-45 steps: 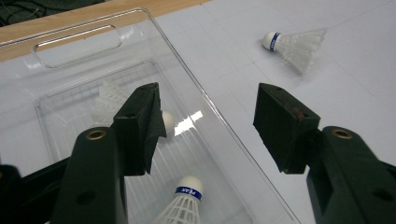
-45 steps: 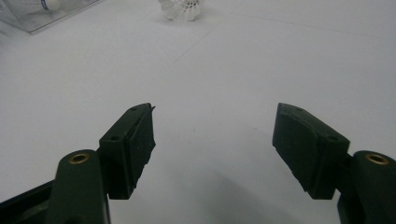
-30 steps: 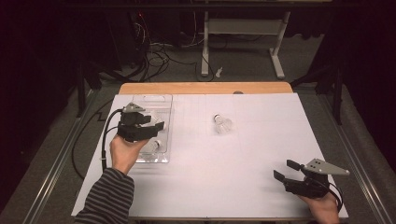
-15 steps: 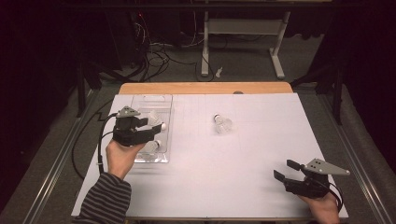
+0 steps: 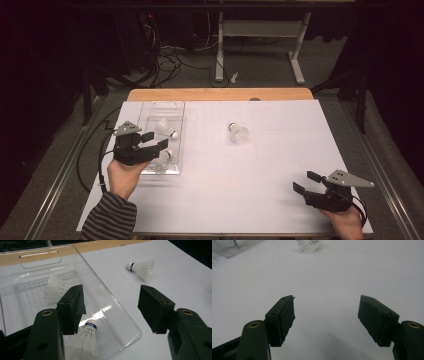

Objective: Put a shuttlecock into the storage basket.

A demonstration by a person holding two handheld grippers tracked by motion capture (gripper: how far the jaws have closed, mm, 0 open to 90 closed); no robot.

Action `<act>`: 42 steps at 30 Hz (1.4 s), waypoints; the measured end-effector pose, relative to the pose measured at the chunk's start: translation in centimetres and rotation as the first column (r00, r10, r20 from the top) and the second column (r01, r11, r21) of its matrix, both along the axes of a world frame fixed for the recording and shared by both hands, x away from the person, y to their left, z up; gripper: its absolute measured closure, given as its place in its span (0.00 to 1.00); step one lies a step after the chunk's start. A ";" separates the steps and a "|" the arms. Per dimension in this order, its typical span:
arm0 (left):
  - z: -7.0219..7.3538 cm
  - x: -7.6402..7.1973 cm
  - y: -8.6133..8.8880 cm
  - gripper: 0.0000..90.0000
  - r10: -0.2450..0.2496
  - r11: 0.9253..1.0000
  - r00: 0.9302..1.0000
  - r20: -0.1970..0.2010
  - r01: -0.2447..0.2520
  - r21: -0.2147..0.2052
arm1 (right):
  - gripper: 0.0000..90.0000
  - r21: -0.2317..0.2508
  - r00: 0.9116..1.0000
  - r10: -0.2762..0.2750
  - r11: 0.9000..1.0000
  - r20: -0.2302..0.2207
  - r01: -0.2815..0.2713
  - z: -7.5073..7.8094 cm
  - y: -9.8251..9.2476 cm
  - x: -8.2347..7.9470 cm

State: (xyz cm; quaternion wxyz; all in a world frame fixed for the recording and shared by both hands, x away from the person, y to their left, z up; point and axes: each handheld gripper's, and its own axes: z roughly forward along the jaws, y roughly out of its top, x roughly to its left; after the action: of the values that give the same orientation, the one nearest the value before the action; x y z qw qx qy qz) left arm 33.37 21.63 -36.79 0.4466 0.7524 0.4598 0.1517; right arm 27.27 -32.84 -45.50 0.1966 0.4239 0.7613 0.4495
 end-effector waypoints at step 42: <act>-3.1 -5.3 1.1 0.41 0.002 0.999 0.998 0.055 0.001 -0.046 | 0.33 -0.002 1.000 0.003 1.000 0.002 -0.003 0.0 0.0 0.0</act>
State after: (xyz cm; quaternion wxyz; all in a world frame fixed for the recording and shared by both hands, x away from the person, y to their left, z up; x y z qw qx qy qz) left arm 28.06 22.77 -39.92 0.4761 0.7374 0.4508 0.1619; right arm 27.26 -32.81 -45.50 0.1971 0.4222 0.7622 0.4493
